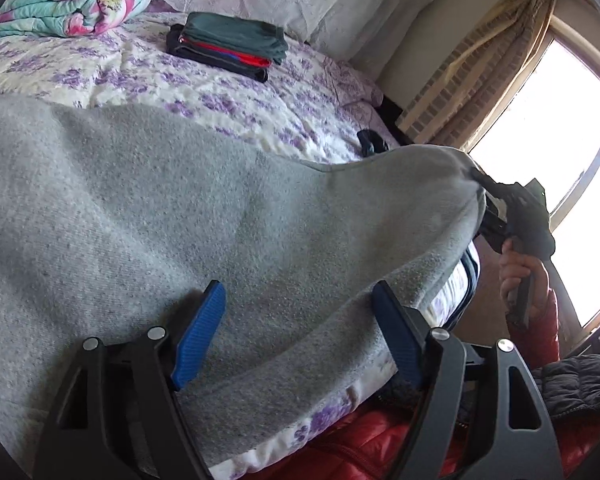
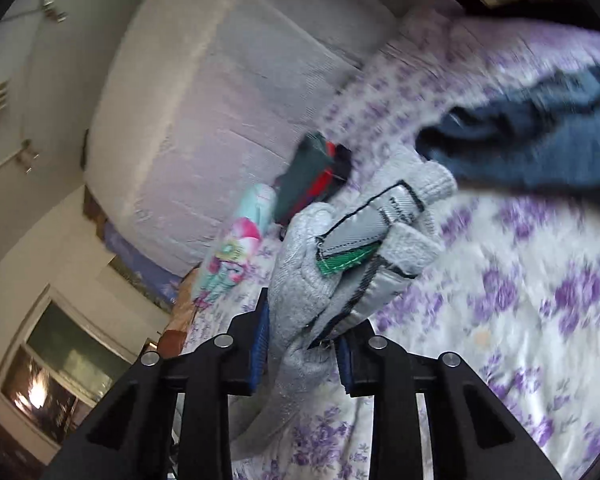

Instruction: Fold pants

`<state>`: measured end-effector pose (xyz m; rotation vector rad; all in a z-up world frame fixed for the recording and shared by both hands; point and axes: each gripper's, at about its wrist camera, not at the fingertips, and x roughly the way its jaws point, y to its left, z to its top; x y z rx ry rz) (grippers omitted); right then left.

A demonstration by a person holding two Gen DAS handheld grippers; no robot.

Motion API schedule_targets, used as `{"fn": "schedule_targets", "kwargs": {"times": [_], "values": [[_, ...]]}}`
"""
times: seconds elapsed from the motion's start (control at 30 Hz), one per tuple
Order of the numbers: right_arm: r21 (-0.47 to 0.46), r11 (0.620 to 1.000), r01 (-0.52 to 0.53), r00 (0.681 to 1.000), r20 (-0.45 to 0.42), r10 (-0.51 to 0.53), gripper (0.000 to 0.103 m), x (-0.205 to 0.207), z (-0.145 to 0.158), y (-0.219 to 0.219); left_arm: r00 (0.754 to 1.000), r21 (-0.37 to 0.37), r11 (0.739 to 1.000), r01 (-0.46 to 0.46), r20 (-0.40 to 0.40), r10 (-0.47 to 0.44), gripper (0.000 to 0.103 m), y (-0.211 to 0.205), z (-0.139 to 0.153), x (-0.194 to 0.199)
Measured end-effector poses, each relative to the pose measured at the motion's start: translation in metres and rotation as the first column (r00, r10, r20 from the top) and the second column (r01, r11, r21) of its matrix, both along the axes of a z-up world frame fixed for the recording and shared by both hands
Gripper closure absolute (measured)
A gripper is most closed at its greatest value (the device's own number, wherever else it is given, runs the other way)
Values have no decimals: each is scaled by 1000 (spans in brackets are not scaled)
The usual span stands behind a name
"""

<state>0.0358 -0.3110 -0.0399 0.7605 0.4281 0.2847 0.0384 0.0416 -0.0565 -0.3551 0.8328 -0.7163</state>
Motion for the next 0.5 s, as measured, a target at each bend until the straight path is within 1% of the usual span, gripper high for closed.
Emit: {"fn": "schedule_targets", "kwargs": {"times": [0.03, 0.07, 0.13, 0.17, 0.2, 0.23, 0.27, 0.33, 0.37, 0.4, 0.43, 0.47, 0.5], "values": [[-8, 1000, 17, 1000, -24, -17, 74, -4, -9, -6, 1000, -2, 1000, 3, 4, -3, 29, -2, 0, 0], [0, 999, 36, 996, -79, -36, 74, -5, -26, -14, 1000, 7, 1000, 10, -1, -10, 29, -6, -2, 1], [92, 992, 87, 968, -245, -62, 74, -7, -80, -38, 1000, 58, 998, 17, -10, -16, 29, -15, -8, 3], [147, 984, 104, 956, -288, -58, 77, -11, -103, -47, 1000, 87, 996, 18, 2, -18, 29, -20, -9, 2], [161, 984, 77, 969, -244, -35, 79, -15, -110, -50, 1000, 115, 993, 19, 18, -22, 28, -24, -8, -1], [119, 991, 64, 971, -235, -35, 78, -17, -103, -48, 999, 148, 989, 22, 32, -27, 27, -28, -7, -3], [102, 992, 71, 973, -228, -46, 74, -20, -95, -47, 999, 169, 985, 25, 36, -32, 27, -30, -7, -4], [143, 977, 161, 966, -227, -126, 66, -29, -83, -64, 999, 173, 985, 25, 28, -30, 27, -27, -6, -4], [149, 965, 214, 959, -220, -179, 64, -37, -77, -75, 999, 160, 987, 24, 20, -28, 27, -23, -4, -5], [147, 949, 279, 949, -195, -248, 64, -47, -68, -88, 1000, 133, 991, 18, 10, -19, 27, -16, -1, -6], [143, 943, 301, 947, -164, -277, 64, -53, -59, -97, 1000, 105, 994, 9, 2, -10, 27, -8, 3, -6], [137, 948, 286, 954, -138, -268, 64, -53, -52, -100, 1000, 86, 996, 1, -1, -1, 27, -3, 5, -7], [128, 963, 239, 968, -106, -226, 64, -47, -41, -96, 1000, 70, 998, -11, -1, 11, 27, 2, 9, -7]]}}
